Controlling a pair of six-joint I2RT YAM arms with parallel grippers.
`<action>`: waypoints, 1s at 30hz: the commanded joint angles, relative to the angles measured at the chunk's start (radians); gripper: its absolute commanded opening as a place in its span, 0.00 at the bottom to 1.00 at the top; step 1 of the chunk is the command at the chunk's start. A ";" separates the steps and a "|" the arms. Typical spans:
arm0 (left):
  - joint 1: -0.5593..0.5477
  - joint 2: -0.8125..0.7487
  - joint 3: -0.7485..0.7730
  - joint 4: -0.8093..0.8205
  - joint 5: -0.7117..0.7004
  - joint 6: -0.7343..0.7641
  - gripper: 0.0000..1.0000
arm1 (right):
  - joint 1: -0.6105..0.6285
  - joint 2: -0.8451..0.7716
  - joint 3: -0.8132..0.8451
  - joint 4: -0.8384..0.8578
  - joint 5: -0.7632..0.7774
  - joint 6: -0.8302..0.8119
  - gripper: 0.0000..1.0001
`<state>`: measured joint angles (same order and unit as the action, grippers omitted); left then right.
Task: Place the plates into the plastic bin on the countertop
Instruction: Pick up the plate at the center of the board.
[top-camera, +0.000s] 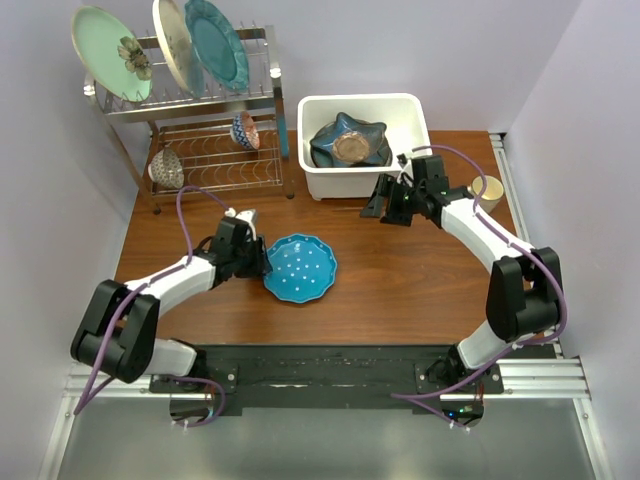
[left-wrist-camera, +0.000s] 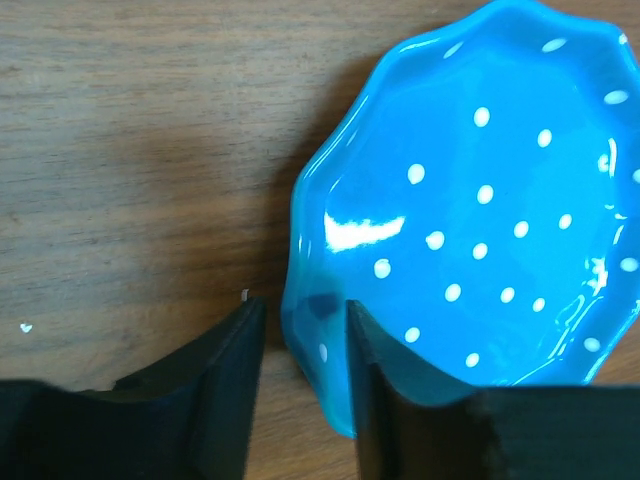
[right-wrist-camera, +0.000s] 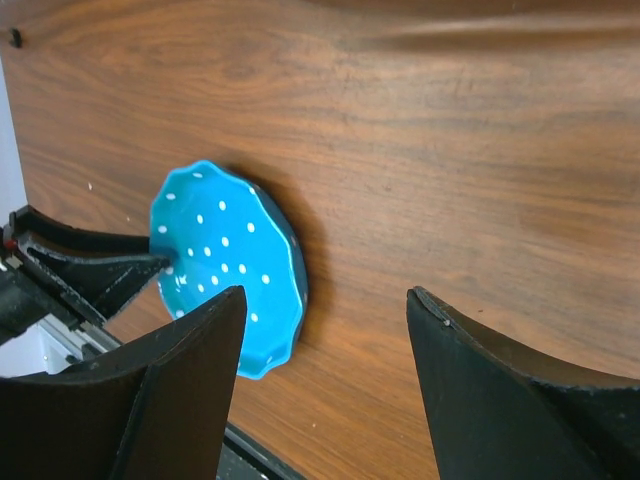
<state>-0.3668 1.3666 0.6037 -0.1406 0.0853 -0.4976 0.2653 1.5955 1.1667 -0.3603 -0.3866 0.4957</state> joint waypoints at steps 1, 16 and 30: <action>0.003 0.026 -0.018 0.073 0.025 -0.009 0.39 | 0.023 -0.032 -0.024 0.067 -0.035 -0.005 0.68; 0.003 0.078 -0.038 0.113 0.045 -0.009 0.00 | 0.101 0.052 -0.165 0.202 -0.133 0.037 0.68; 0.006 -0.060 -0.013 0.076 0.054 -0.035 0.00 | 0.104 0.129 -0.304 0.429 -0.323 0.116 0.68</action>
<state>-0.3603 1.3605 0.5747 -0.0658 0.1295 -0.5377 0.3656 1.7233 0.9035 -0.0776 -0.6228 0.5583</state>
